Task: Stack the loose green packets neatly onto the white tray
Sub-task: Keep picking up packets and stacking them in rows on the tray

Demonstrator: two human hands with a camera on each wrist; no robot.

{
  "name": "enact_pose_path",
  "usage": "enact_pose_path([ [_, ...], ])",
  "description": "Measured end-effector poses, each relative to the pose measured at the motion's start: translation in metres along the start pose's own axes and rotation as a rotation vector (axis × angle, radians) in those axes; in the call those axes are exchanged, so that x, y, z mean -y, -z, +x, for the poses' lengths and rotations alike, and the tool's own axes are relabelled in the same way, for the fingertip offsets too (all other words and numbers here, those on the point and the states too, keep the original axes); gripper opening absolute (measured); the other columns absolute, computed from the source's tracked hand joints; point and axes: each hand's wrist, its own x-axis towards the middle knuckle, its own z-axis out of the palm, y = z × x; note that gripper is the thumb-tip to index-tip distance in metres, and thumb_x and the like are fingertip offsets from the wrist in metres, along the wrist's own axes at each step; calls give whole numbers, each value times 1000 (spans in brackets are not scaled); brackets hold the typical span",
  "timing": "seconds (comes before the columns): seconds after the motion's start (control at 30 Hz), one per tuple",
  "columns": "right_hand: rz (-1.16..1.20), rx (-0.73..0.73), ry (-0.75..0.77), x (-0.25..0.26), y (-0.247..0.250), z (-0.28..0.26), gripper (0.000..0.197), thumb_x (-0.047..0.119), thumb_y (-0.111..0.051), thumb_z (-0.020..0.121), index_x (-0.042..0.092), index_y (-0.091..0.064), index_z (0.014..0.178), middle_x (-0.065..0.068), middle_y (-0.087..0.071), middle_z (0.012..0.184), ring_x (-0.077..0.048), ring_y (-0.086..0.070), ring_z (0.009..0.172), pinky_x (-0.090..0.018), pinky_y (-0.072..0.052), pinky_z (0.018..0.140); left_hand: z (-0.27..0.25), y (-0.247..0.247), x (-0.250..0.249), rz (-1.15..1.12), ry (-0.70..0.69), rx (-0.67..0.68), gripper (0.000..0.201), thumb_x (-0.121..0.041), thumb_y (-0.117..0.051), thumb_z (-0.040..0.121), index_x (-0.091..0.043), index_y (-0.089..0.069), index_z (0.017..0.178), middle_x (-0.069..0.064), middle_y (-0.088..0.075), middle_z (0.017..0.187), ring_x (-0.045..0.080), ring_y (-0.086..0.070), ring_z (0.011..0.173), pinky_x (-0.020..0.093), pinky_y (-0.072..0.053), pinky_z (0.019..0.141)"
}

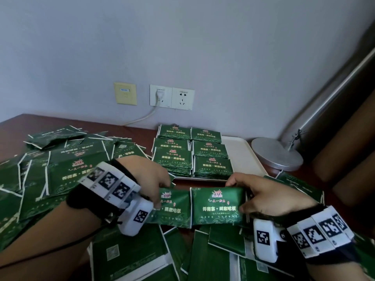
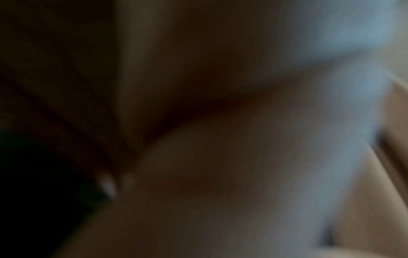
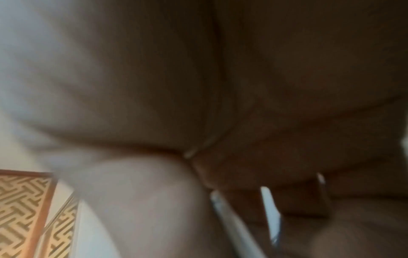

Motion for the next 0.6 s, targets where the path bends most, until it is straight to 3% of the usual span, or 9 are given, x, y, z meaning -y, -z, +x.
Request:
enact_pose_path([
  [0.03,60,-24,20,-2,3,-2,44,8,-73,81,42,-57,103,4,-69,99,-14,-65,86,-42,-55,82,-6,5,7,-93,-44,-59,24,-40,-74,84,-27,-63,100,-6,-63,101,13,-64,94,41,-53,88],
  [0.1,265,-113,50,-3,12,-6,35,4,-66,89,30,-55,111,-6,-68,107,-28,-67,96,-45,-57,78,-23,17,21,-287,-137,-228,15,-34,-75,85,-36,-60,89,-12,-66,94,-2,-64,81,31,-51,80],
  [0.13,389,-175,57,-1,17,-9,32,0,-62,92,22,-53,114,-11,-65,112,-35,-67,99,-44,-60,70,-29,22,28,-381,-162,-341,16,-36,-75,84,-39,-60,90,-9,-68,94,-1,-66,79,29,-50,77],
  [0.2,587,-308,58,8,29,-9,29,-5,-55,94,12,-48,117,-14,-65,112,-39,-72,84,-37,-60,51,-35,29,36,-582,-158,-589,25,-47,-76,77,-42,-62,97,-2,-72,94,16,-70,83,35,-54,79],
  [0.23,659,-376,53,12,35,-6,27,-5,-53,95,10,-46,117,-15,-66,107,-37,-72,71,-34,-57,44,-34,30,38,-692,-147,-705,28,-47,-76,77,-41,-63,100,-1,-73,92,18,-70,81,34,-55,76],
  [0.33,748,-562,58,21,53,20,21,-2,-51,98,8,-44,116,-15,-64,97,-24,-63,46,-24,-46,34,-13,41,40,-948,-101,-932,23,-26,-72,88,-24,-61,109,-4,-68,78,5,-59,58,20,-49,50],
  [0.4,817,-676,63,19,57,44,20,-2,-51,99,8,-45,115,-16,-59,92,-16,-56,41,-21,-41,34,10,47,46,-1063,-38,-1018,21,-20,-70,91,-21,-60,111,5,-66,89,10,-61,61,21,-49,44],
  [0.47,939,-728,38,14,54,68,17,-2,-51,99,8,-48,112,-14,-56,87,-13,-56,41,-20,-43,36,32,52,55,-1181,19,-1047,24,-16,-69,92,-21,-59,113,10,-61,106,20,-63,78,23,-52,46],
  [0.6,1130,-681,-23,-3,42,105,17,-7,-45,99,7,-55,103,-15,-56,93,-14,-68,54,-20,-55,47,73,47,72,-1278,66,-961,34,0,-64,92,-18,-56,119,18,-63,112,23,-64,85,21,-53,49],
])
